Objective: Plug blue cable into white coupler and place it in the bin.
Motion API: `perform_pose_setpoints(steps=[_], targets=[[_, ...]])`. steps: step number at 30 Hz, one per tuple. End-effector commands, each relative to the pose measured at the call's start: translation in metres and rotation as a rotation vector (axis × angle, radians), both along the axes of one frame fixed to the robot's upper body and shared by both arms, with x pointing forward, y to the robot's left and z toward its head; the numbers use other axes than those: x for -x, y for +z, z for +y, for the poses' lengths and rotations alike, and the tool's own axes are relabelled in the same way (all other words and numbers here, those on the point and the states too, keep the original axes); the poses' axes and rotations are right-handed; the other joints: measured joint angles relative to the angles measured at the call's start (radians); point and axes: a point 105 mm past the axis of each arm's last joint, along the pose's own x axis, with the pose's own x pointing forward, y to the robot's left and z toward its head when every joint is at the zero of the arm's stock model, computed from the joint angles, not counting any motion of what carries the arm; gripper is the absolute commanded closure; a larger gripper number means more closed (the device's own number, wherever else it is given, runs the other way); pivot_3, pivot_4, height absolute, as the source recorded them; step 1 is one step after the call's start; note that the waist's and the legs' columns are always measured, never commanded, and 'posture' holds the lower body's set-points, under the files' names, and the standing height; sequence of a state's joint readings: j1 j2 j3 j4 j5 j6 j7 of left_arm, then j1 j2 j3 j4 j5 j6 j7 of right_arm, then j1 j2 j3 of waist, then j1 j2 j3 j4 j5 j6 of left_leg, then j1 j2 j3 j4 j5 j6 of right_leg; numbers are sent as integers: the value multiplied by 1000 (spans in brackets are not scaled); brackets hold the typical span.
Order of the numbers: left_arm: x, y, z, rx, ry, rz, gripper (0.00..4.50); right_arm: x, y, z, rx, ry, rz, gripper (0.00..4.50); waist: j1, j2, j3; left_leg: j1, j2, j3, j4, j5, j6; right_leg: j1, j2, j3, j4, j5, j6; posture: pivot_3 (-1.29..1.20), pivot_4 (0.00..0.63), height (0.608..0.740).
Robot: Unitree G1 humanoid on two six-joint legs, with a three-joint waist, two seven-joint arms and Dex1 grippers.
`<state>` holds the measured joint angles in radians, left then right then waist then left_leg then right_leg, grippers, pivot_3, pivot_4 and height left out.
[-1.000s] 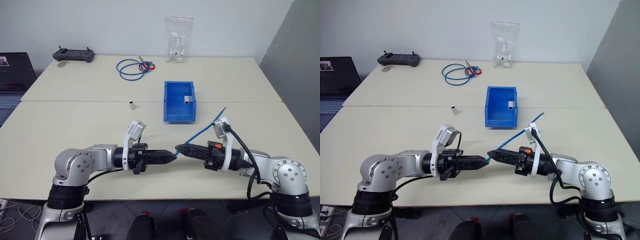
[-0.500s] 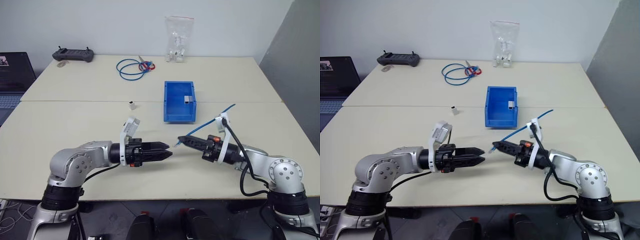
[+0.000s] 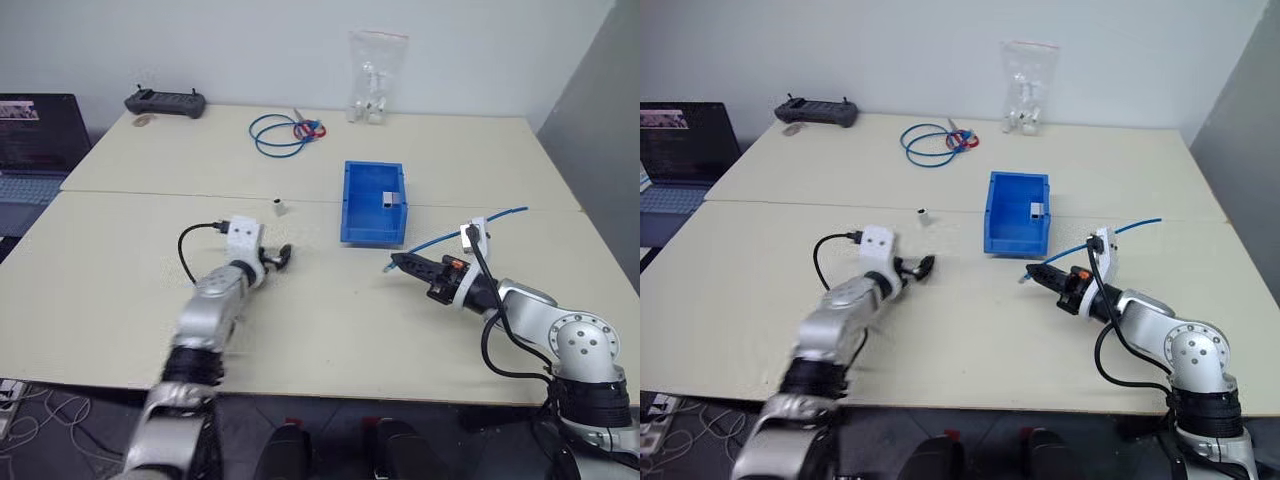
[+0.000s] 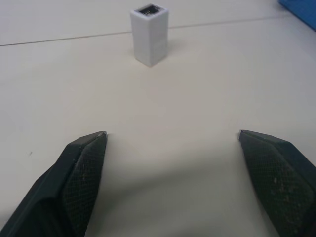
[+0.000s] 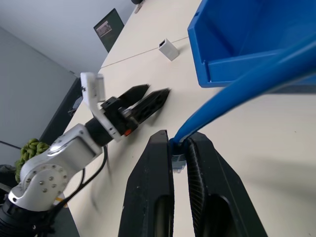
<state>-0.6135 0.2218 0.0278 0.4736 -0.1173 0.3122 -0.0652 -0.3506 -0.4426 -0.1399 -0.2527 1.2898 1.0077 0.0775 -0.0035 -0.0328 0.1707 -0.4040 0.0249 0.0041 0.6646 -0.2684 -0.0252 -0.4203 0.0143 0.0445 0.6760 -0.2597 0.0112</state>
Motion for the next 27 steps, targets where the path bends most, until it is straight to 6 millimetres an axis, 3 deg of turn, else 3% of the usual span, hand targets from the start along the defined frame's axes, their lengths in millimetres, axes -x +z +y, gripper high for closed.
perform_pose_setpoints(steps=[1, 6, 15, 27], targets=[[-15, 5, -2, 12, 139, -47, 41, -4, 18, -9, -3, -35, -69, 4392, 0, 0, 0, 0, 0, 0, 0, 0, 0, 0, 0, 0, -1, 0, 1, 0, 150, 740], [-28, 0, -12, 9, 206, -38, 41, -7, 21, -16, 4, -75, -83, 4392, 0, 0, 0, 0, 0, 0, 0, 0, 0, 0, 1, 0, 0, 0, 1, 0, 150, 740], [-45, 18, -23, 56, 218, -49, 41, -1, 19, -25, 17, -118, -72, 4392, -3, -1, 0, 1, -1, 2, -1, 0, 0, 0, 2, -1, 1, 1, 1, 0, 150, 740], [-51, 35, -19, 46, 257, -77, 41, 3, 12, -38, 39, -172, -47, 4392, -2, -1, 0, 1, -2, 2, -1, 0, 0, 0, 2, -2, 0, 1, 2, 0, 150, 740]])
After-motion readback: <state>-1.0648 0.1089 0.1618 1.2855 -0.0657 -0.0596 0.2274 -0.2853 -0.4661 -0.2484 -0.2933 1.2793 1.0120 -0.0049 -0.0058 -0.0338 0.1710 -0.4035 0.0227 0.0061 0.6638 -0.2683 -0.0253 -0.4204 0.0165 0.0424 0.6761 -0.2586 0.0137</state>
